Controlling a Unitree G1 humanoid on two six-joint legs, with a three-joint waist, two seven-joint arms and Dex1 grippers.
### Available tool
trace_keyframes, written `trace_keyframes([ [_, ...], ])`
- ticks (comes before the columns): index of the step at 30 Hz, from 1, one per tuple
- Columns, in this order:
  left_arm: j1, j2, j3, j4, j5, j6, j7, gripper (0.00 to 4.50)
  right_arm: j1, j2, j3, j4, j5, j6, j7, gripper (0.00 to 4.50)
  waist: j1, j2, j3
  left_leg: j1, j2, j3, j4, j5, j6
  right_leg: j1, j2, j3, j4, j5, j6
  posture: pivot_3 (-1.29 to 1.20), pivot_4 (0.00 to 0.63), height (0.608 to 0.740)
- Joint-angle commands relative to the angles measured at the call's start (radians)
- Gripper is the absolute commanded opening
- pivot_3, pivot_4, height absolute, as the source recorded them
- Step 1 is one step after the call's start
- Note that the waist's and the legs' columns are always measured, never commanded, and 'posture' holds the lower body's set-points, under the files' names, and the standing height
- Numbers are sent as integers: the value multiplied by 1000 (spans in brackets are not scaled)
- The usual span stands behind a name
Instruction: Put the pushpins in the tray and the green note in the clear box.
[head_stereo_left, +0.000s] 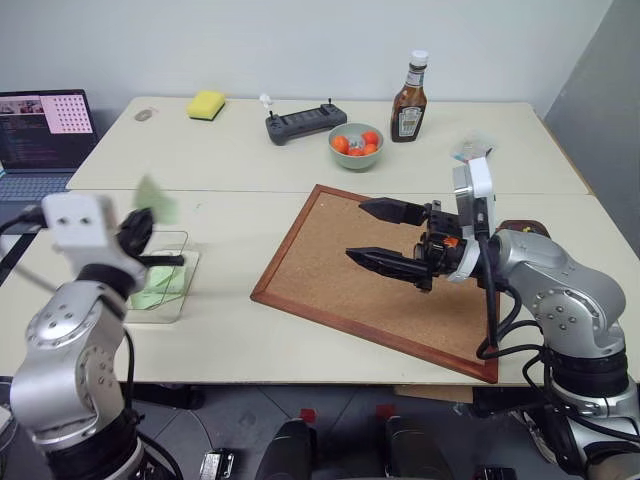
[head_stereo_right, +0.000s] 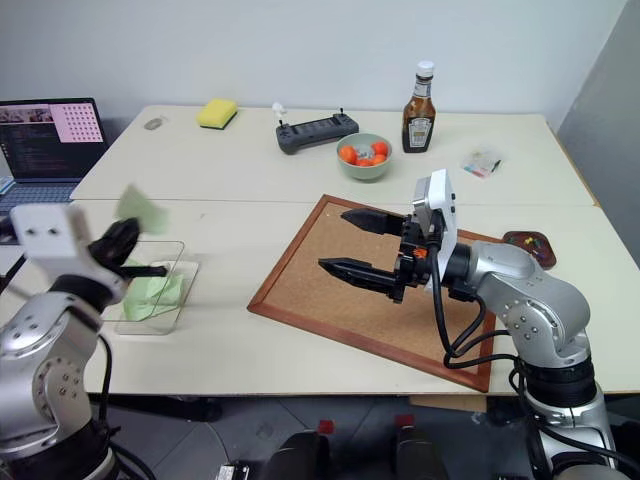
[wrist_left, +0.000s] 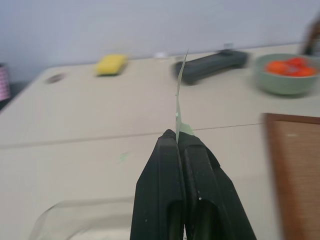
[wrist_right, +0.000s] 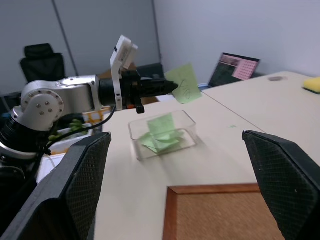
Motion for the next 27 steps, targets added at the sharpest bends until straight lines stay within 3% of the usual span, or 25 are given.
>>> trace_keyframes([
  [1, 41, -32, 45, -50, 3, 11, 63, 0, -16, 7, 6, 5, 6, -20, 30, 4462, 3, -1, 0, 0, 0, 0, 0, 0, 0, 0, 0, 0, -1, 0, -1, 0, 150, 740],
  [4, 67, -49, 45, -52, -14, 24, 75, 0, -13, 5, 13, 19, -4, -28, 44, 4462, 4, -1, 0, 0, 0, 0, 0, 0, 0, 0, 0, 0, -2, 1, -1, 0, 150, 740],
  [18, 82, -30, 46, -5, -80, 5, 57, 2702, 25, 6, 0, 5, -40, -35, -5, 4500, -3, -1, 0, 0, 0, 1, -1, 0, 0, 0, 0, 0, -2, 1, -1, 0, 150, 740],
  [22, 94, 18, -29, -32, -96, -29, -13, 3539, 52, 8, -11, -18, -78, -39, -79, 4500, -3, -1, 0, 0, 0, 0, -1, 0, 0, 0, 0, 0, -2, 1, -1, 0, 150, 740],
  [26, 114, 70, -216, -98, -102, -82, -112, 4363, 110, 30, -31, -34, -236, -66, -294, 4500, 1, -1, -1, -1, 0, 0, -1, 0, 0, 0, 0, 0, -3, 1, -1, 0, 150, 740],
  [27, 122, 67, -249, -107, -101, -90, -116, 4363, 122, 38, -35, -41, -271, -73, -339, 4500, 2, -1, -1, -1, 0, 1, -1, 0, -1, 0, 0, 1, -3, 1, -1, 0, 150, 740],
])
